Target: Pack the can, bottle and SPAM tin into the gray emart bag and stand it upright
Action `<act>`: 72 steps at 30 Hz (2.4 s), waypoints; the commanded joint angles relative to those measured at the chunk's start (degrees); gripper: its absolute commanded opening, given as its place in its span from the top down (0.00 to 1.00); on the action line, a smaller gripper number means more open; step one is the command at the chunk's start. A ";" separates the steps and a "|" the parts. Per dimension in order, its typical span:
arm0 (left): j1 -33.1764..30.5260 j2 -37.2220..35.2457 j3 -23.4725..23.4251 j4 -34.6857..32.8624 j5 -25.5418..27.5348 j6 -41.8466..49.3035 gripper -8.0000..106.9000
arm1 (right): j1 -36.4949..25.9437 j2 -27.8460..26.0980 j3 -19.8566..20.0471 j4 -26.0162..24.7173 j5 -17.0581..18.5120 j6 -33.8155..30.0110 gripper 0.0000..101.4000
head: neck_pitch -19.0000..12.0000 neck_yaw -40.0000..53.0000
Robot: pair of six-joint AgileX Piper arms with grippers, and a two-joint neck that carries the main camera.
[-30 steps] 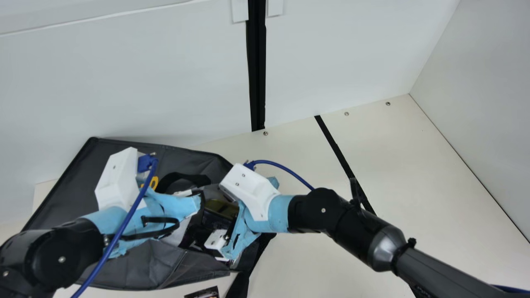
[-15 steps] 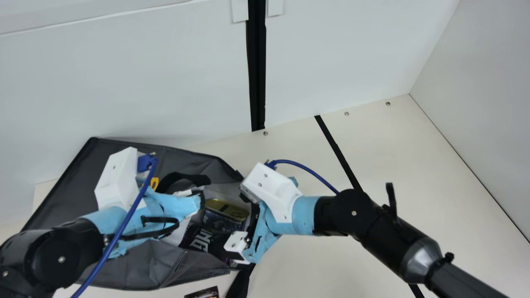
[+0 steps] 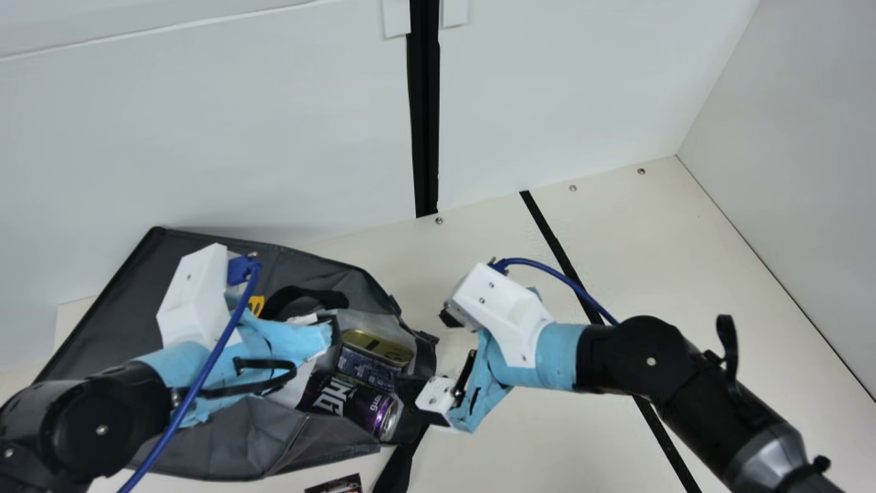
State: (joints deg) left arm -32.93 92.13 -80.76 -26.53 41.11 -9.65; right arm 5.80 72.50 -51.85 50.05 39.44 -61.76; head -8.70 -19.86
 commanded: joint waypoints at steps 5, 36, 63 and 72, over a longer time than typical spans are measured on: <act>0.00 0.00 0.00 0.00 0.00 0.00 1.00 | -3.99 -3.34 0.30 -4.75 1.02 4.50 0.06 | -1.30 -0.14; 0.00 0.00 0.00 0.00 0.00 0.00 1.00 | -23.90 -18.38 3.43 -27.82 4.06 28.57 0.06 | -1.30 -0.14; 0.00 0.00 0.00 0.00 0.00 0.00 1.00 | -32.39 -22.73 -5.84 -50.99 16.60 49.29 0.06 | -1.30 -0.14; 0.00 0.00 0.00 0.00 0.00 0.00 1.00 | -33.02 -23.51 -10.35 -54.80 22.64 53.56 0.06 | -1.30 -0.14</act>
State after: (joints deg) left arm -32.93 92.13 -80.76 -26.53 41.11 -9.65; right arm -27.19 49.02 -61.71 -4.43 61.20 -8.59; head -8.79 -19.86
